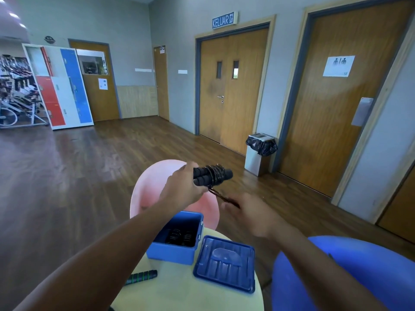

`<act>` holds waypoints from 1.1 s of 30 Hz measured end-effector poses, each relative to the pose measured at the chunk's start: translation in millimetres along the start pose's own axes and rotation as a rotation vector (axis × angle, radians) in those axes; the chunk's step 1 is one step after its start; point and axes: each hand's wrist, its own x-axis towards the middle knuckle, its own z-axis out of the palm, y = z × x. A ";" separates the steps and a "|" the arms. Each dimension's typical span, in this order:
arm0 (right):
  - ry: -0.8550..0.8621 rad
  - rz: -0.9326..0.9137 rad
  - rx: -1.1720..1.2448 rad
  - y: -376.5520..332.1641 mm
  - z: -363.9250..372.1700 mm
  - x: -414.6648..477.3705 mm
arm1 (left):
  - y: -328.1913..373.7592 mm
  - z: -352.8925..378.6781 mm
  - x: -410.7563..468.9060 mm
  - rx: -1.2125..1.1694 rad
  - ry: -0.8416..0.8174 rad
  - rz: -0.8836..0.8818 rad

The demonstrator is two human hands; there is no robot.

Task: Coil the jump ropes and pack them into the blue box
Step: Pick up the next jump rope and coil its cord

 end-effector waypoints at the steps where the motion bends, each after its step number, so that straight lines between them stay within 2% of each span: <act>1: 0.030 -0.044 -0.071 -1.9 -7.4 1.4 | -2.2 2.2 0.2 0.031 -0.052 0.022; 4: 0.134 -0.138 -0.108 -4.1 -32.7 6.9 | -5.9 -0.2 0.2 0.061 -0.206 0.145; 7: 0.155 -0.235 -0.050 -2.2 -48.5 15.9 | 3.1 -11.8 -4.3 0.022 -0.321 0.275; 9: 0.096 -0.258 0.071 -3.8 -55.3 25.4 | 7.7 -16.3 -8.4 -0.052 -0.362 0.329; 13: -0.148 -0.110 0.425 -11.1 -56.4 39.1 | 9.0 -22.6 -14.0 -0.189 -0.330 0.356; 15: -0.127 -0.068 0.517 -9.6 -49.6 43.0 | 5.5 -26.0 -15.1 -0.214 -0.278 0.336; 18: 0.032 -0.003 0.683 -4.2 -35.7 47.1 | -2.4 -24.4 -12.9 -0.218 -0.170 0.279; 22: 0.235 0.104 0.877 -11.8 -11.1 52.2 | -10.8 -17.7 -3.5 -0.375 -0.057 0.009; 24: 0.286 0.150 0.889 -17.6 0.3 54.2 | -9.0 -16.1 0.3 -0.517 -0.129 -0.141; 26: 0.335 0.195 0.923 -19.2 6.3 55.1 | -4.7 -16.9 0.2 -0.647 -0.241 -0.206; 29: 0.353 0.222 0.967 -18.5 3.6 54.2 | -0.9 -21.2 -1.3 -0.682 -0.405 -0.157; 33: 0.274 0.249 1.029 -19.6 -6.5 57.1 | -0.8 -21.2 -1.7 -0.634 -0.551 -0.162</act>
